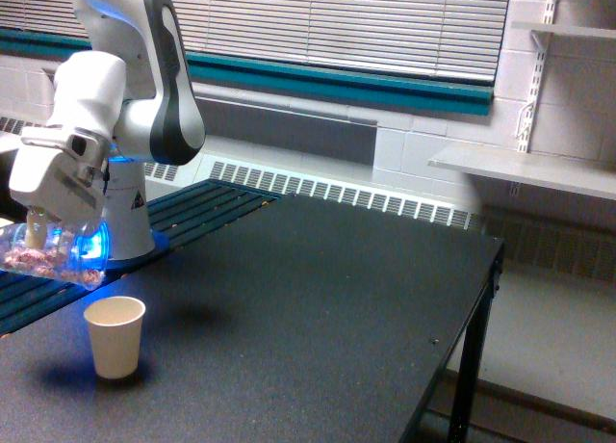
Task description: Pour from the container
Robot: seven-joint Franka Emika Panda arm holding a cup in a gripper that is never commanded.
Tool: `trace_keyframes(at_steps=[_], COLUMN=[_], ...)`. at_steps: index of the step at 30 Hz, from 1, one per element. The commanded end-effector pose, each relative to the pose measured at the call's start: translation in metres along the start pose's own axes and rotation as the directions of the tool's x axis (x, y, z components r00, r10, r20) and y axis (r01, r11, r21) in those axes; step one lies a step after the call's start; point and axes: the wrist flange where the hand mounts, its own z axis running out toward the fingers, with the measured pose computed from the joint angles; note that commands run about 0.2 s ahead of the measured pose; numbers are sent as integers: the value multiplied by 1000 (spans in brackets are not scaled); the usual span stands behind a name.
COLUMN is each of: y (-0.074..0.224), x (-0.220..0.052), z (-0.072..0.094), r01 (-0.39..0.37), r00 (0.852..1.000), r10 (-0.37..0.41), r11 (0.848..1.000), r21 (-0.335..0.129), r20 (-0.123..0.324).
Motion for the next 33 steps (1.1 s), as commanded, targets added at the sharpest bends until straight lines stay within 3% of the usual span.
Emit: trace_keyframes(at_steps=[1, 33], y=[2, -24], x=[-10, -11], z=[-3, 15], r01=[-47, 56], r00=[999, 998], r10=[47, -54], r11=[997, 996], r21=[-67, -66], r20=[-8, 30])
